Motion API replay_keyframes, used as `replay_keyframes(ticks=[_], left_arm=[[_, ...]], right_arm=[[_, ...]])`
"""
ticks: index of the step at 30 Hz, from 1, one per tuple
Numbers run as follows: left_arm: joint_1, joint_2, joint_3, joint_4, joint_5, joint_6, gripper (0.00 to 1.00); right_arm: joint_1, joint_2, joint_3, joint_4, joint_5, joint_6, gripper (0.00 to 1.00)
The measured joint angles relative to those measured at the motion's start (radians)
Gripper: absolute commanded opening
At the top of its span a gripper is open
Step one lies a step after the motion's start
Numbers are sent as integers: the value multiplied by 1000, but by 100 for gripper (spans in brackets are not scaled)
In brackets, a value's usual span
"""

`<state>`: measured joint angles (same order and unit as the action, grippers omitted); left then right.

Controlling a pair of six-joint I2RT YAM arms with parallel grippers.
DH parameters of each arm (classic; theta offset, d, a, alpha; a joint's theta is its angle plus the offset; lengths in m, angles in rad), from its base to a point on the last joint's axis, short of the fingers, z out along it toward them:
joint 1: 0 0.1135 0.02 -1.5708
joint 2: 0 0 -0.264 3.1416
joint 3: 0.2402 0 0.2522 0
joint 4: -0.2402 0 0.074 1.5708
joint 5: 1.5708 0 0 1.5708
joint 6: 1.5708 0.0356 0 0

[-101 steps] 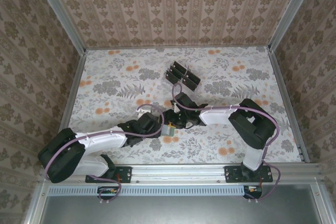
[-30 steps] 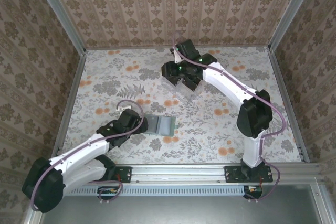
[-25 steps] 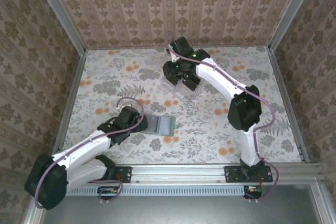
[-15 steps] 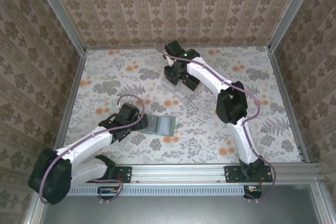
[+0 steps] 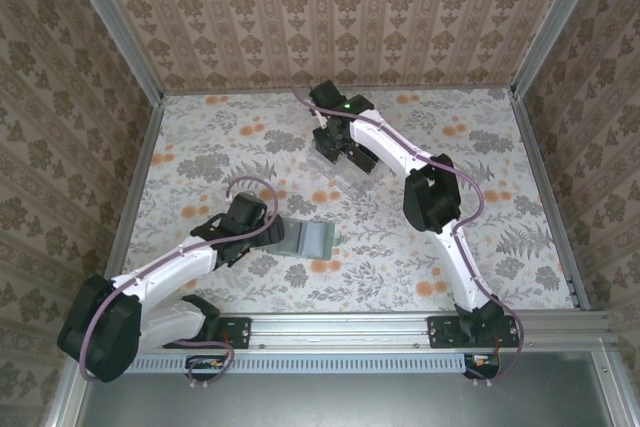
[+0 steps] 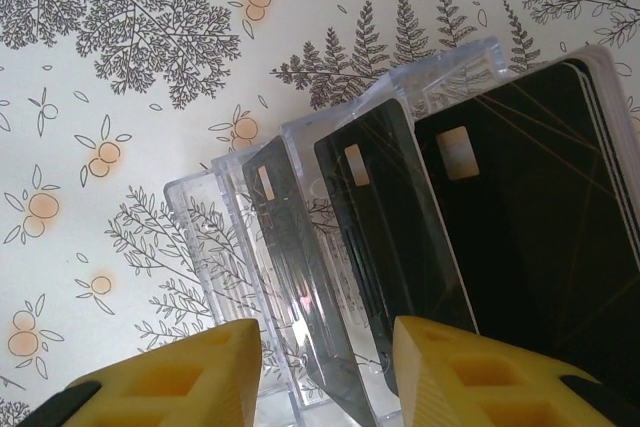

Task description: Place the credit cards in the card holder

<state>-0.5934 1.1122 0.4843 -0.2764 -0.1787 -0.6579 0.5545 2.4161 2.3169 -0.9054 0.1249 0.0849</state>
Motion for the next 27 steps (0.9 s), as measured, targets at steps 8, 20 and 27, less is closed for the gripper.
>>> replay_keyframes(ticks=[8, 20, 27], left_arm=[[4, 0, 0, 0, 1, 0, 100], [6, 0, 0, 0, 3, 0, 100], [6, 0, 0, 0, 4, 0, 100]], right_arm=[[0, 16, 21, -5, 0, -1, 40], [33, 25, 19, -19, 81, -47, 35], [55, 25, 16, -19, 108, -65, 34]])
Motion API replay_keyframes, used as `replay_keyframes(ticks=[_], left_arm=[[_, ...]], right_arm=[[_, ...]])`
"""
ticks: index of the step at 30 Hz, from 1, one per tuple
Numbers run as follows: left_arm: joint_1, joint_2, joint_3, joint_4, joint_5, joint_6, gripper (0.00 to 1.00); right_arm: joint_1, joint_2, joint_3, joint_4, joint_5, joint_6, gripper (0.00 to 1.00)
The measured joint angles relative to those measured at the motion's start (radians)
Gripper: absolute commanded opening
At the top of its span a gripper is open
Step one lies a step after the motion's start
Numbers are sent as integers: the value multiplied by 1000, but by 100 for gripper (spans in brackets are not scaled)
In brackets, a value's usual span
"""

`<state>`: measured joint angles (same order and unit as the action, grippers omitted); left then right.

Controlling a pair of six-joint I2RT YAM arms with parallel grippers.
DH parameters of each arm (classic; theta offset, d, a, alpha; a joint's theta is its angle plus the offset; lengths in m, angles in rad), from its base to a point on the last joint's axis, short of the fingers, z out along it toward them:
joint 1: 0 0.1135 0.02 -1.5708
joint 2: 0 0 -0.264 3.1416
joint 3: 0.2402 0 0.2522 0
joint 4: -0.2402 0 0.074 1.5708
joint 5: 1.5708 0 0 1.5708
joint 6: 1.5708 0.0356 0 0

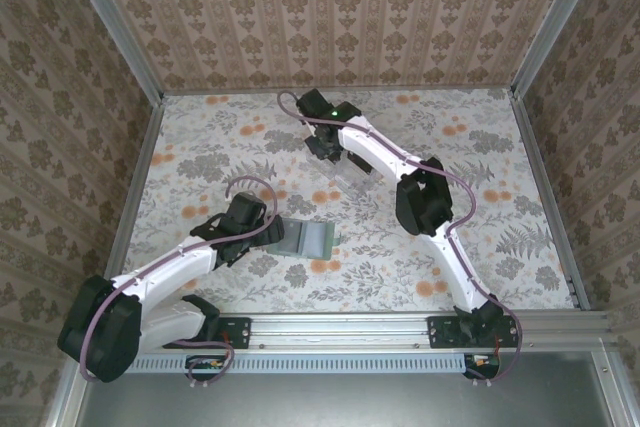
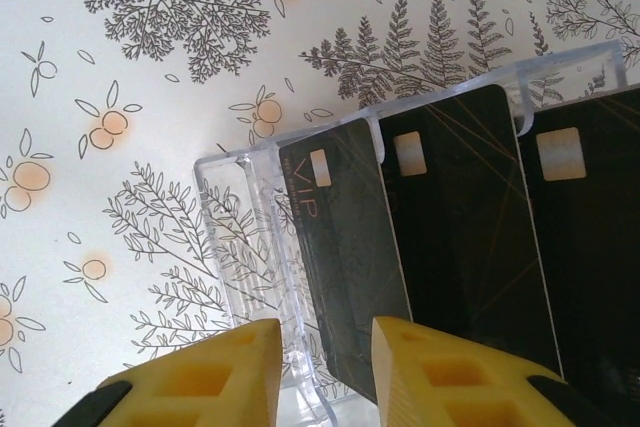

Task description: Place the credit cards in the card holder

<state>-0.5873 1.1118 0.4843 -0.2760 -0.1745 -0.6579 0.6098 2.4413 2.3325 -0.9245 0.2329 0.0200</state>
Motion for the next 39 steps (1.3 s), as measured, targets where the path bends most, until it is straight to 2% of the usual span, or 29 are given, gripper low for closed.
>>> replay_keyframes(ticks=[8, 13, 19, 27, 39], left_arm=[[0, 0, 0, 0, 5, 0, 100], [0, 0, 0, 0, 8, 0, 100], [0, 0, 0, 0, 14, 0, 100], [0, 0, 0, 0, 16, 0, 100], [0, -1, 0, 0, 22, 0, 100]], right_arm=[[-1, -56, -91, 9, -10, 3, 38], [-1, -218, -217, 48, -33, 11, 42], [-13, -370, -302, 90, -19, 12, 42], [-49, -380, -423, 106, 32, 8, 41], [-58, -378, -474, 112, 79, 1, 40]])
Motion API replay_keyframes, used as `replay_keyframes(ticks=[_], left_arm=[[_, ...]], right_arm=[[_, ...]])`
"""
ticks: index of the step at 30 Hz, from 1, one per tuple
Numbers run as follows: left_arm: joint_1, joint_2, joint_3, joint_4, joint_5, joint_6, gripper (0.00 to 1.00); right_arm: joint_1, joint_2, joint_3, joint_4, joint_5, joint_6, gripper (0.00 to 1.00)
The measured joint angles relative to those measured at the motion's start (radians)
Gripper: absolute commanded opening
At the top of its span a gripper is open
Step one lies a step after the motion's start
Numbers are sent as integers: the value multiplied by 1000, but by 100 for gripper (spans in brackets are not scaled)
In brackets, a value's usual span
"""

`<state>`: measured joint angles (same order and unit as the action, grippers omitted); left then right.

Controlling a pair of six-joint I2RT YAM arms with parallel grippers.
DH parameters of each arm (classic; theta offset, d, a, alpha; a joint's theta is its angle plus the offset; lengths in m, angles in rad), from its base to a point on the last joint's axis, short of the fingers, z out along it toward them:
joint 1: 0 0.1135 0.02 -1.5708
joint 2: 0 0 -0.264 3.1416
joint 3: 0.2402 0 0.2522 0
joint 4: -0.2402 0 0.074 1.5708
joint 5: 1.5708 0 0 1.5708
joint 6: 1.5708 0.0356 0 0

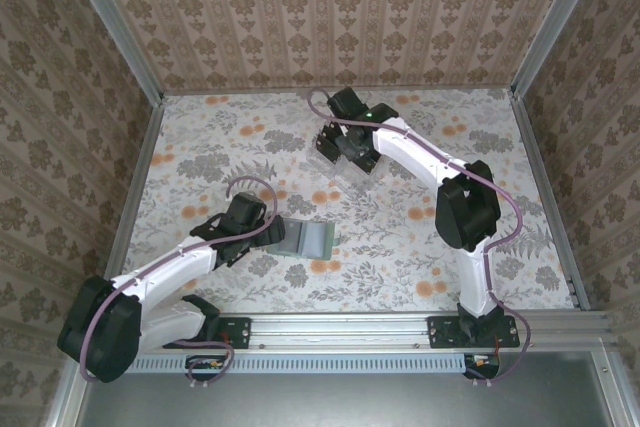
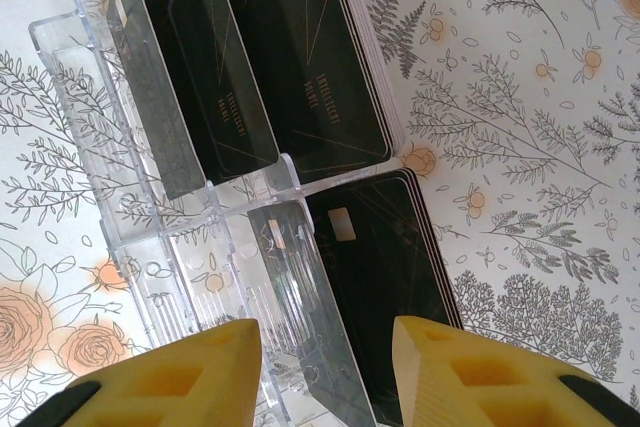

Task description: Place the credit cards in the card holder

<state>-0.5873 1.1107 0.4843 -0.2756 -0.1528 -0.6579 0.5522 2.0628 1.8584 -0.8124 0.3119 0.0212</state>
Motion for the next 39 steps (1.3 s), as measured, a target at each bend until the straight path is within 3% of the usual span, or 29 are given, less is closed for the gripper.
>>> replay_keyframes(ticks=[12, 29, 39], left_arm=[[0, 0, 0, 3, 0, 0, 100], [0, 0, 0, 19, 0, 0, 100], [0, 0, 0, 22, 12, 0, 100]], right_arm=[[-13, 45, -24, 2, 4, 0, 39], [-16, 45, -41, 2, -5, -6, 16], [-26, 40, -37, 2, -105, -39, 5]])
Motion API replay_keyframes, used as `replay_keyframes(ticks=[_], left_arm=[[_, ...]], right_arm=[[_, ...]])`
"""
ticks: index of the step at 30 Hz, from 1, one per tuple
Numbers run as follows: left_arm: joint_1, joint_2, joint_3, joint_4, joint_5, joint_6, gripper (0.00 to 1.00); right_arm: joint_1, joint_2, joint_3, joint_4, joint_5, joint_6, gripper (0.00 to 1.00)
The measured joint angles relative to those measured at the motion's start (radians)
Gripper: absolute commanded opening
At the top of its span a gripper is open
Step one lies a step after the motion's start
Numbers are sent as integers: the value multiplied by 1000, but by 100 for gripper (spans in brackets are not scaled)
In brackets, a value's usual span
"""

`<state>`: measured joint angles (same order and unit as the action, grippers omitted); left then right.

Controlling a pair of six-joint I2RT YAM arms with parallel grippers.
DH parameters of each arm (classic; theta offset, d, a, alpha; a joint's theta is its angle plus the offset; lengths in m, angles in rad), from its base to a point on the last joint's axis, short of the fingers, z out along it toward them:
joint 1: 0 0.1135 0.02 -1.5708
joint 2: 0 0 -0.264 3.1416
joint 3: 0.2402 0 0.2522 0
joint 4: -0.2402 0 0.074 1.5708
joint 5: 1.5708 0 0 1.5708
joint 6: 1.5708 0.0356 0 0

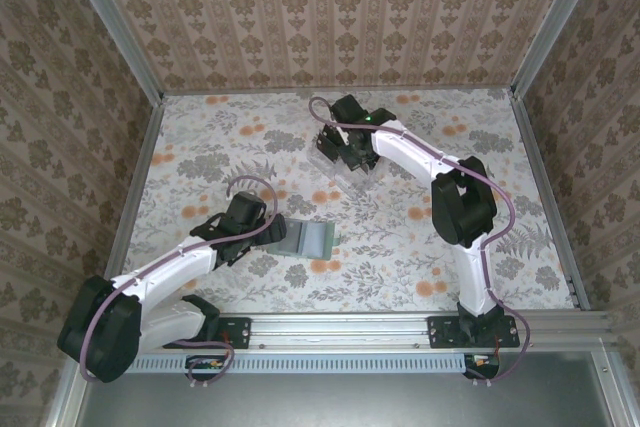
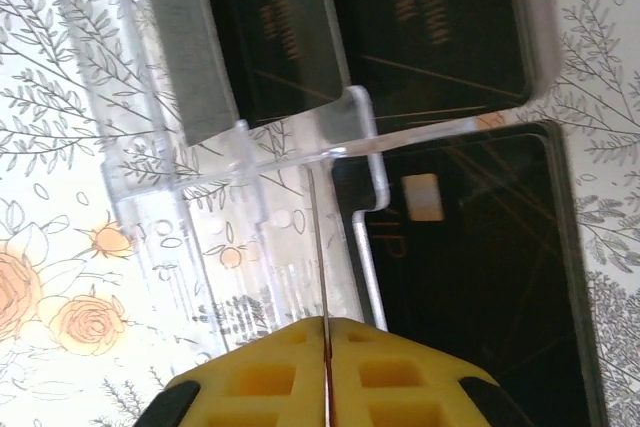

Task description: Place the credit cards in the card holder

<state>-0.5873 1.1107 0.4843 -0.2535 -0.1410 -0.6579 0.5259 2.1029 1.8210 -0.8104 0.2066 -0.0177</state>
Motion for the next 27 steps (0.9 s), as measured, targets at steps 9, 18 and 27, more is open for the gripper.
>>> replay_keyframes(ticks=[9, 18, 27], left_arm=[[0, 0, 0, 0, 14, 0, 100], [0, 0, 0, -2, 10, 0, 100], [0, 0, 0, -41, -42, 0, 100]], right_arm=[[-4, -19, 18, -10, -68, -6, 0], [-4, -132, 16, -5, -148, 43, 0], [69, -431, -370, 241, -302, 345, 0]])
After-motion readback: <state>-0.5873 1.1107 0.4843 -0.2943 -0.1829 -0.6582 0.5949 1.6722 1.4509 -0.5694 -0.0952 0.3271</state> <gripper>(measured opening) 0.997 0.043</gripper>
